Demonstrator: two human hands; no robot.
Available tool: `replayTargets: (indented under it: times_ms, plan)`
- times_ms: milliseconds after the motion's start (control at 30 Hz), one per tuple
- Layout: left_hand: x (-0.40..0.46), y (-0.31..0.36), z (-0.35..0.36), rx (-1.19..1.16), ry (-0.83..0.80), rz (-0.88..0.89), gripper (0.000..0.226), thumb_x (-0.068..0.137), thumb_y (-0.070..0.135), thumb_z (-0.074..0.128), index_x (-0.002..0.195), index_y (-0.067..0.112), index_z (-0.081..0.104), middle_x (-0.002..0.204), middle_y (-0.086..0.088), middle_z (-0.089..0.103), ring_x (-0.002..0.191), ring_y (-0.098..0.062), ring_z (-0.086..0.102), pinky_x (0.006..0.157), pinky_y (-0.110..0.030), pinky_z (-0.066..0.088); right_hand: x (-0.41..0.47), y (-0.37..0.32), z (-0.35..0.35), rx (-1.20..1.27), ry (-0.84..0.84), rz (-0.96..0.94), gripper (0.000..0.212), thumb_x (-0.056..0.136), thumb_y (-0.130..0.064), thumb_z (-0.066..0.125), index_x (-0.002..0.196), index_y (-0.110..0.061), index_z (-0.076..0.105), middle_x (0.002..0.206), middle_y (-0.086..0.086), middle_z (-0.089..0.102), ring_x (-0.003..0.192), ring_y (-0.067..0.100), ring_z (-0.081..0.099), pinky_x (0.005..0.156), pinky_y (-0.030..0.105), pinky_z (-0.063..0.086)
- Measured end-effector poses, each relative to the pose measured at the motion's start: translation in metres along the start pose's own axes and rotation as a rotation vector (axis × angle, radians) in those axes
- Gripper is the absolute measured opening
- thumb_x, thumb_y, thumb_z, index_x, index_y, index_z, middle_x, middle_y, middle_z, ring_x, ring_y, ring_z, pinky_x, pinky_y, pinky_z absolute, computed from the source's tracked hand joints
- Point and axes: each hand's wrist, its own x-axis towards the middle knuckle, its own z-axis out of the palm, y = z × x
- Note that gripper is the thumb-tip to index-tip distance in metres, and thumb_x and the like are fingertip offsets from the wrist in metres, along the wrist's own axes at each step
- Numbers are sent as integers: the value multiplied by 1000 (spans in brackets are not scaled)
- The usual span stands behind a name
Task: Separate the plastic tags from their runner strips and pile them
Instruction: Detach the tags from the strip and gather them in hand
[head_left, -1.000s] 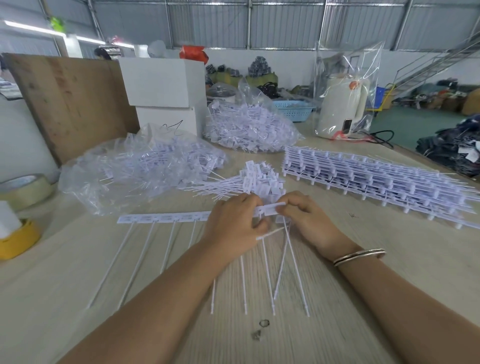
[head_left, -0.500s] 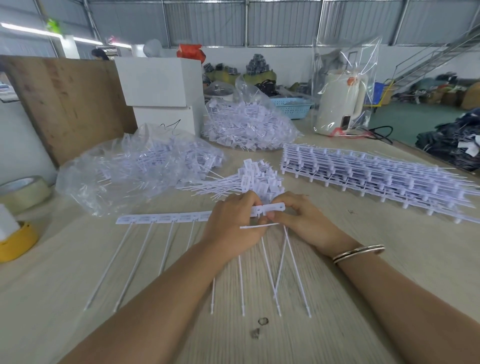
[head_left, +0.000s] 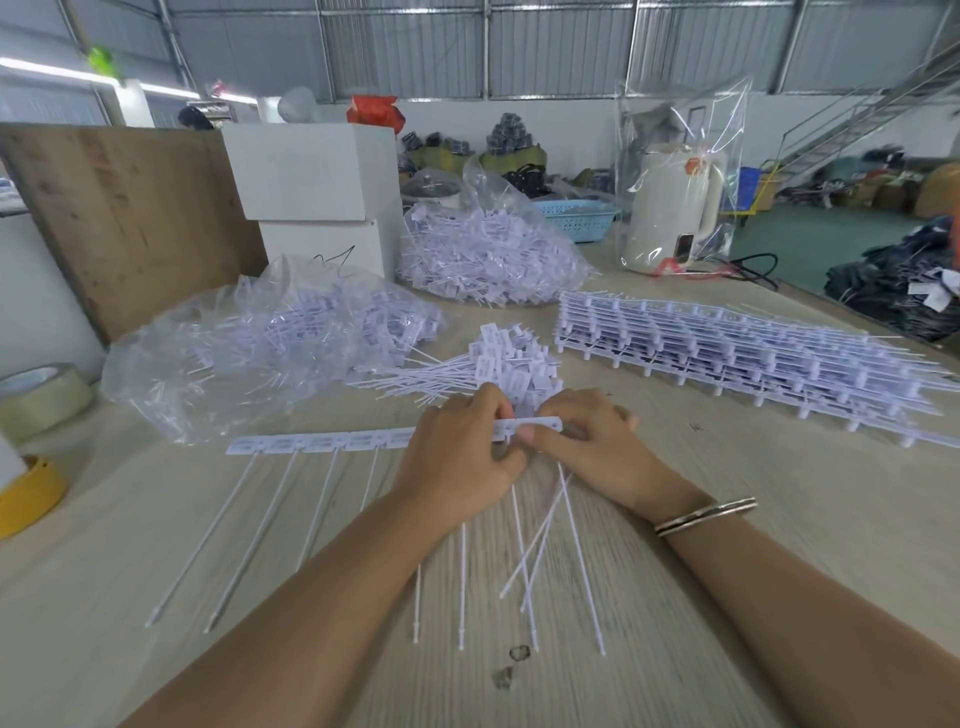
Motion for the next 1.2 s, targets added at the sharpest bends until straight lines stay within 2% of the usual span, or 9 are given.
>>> replayTargets:
  times_ms: [133, 267, 500, 600, 733, 867, 967, 1067, 1200]
  plan:
    - [0, 0, -2, -17, -54, 25, 14, 85, 23, 55, 97, 19, 51, 79, 6, 51, 74, -18, 49, 62, -30, 25, 3, 3, 0, 72, 46, 25, 10, 81, -35, 66, 76, -27, 70, 93, -11, 61, 112, 17, 45, 102, 47, 29]
    - [1, -5, -3, 34, -77, 85, 30, 76, 10, 53, 105, 17, 52, 95, 0, 59, 84, -22, 52, 70, -33, 36, 4, 3, -2, 168, 49, 12, 11, 81, -25, 70, 77, -15, 74, 93, 0, 64, 107, 30, 52, 98, 53, 34]
    - [2, -12, -1, 33, -37, 67, 17, 87, 31, 62, 100, 19, 59, 92, 1, 67, 82, -20, 60, 70, -39, 47, 1, -2, -1, 55, 36, -6, 13, 82, -36, 65, 73, -44, 62, 95, -8, 61, 109, 19, 50, 101, 47, 32]
    - [1, -16, 0, 6, -94, 24, 17, 88, 30, 61, 104, 23, 62, 94, 2, 69, 83, -19, 63, 72, -37, 49, 1, -3, -1, -36, 37, -48, 12, 82, -33, 66, 76, -43, 61, 94, -10, 61, 107, 17, 50, 98, 49, 31]
    - [2, -18, 0, -43, -102, 17, 13, 88, 28, 62, 100, 23, 64, 83, 2, 69, 75, -20, 63, 69, -37, 49, 0, -2, -3, -15, 56, -105, 16, 84, -23, 67, 79, -37, 63, 88, -11, 59, 103, 17, 50, 98, 39, 31]
    - [3, -24, 1, -156, -141, 6, 7, 88, 23, 64, 95, 22, 65, 80, 2, 70, 75, -18, 65, 71, -39, 51, 0, -3, -3, -78, 54, -117, 6, 85, -26, 65, 84, -31, 69, 88, -15, 57, 102, 11, 49, 99, 50, 29]
    - [4, -27, 1, -298, -167, -18, 6, 88, 25, 65, 87, 30, 67, 76, 7, 69, 72, -10, 63, 71, -28, 48, -1, -3, -4, -182, 75, -155, 9, 86, -27, 63, 86, -26, 72, 89, -17, 57, 102, 12, 49, 97, 51, 28]
    - [3, -32, 1, -378, -177, -69, 5, 86, 22, 68, 89, 25, 70, 80, 10, 71, 78, -6, 66, 78, -27, 50, -3, -4, -5, -152, 122, -160, 10, 86, -26, 63, 81, -30, 70, 83, -21, 58, 101, 8, 47, 96, 46, 24]
    - [0, -32, 5, -209, -187, -40, 16, 81, 21, 70, 96, 25, 67, 89, 4, 69, 81, -16, 64, 75, -40, 51, -2, -6, -3, -92, 76, -60, 20, 85, -30, 63, 71, -43, 57, 85, -22, 58, 108, 5, 44, 99, 39, 17]
